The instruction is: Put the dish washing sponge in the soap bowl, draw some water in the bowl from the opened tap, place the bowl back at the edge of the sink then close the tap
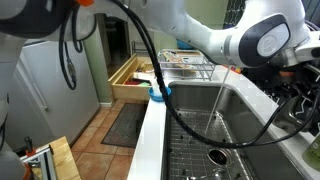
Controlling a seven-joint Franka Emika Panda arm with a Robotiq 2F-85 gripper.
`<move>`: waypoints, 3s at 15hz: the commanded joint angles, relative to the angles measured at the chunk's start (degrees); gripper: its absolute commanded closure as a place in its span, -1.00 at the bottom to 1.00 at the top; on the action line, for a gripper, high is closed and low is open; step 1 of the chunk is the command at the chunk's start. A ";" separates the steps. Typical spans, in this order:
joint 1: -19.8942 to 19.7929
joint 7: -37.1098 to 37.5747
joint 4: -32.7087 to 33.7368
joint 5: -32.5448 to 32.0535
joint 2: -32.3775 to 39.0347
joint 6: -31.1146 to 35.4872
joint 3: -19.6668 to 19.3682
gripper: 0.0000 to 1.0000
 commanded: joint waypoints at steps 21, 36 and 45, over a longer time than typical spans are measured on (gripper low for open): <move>2.24 0.13 -2.88 0.56 -6.54 -16.41 0.94 -1.00; 7.21 18.96 -17.97 0.30 -19.10 -35.25 3.78 -1.00; 8.88 17.65 -30.53 -4.01 -29.41 -23.88 6.86 -1.00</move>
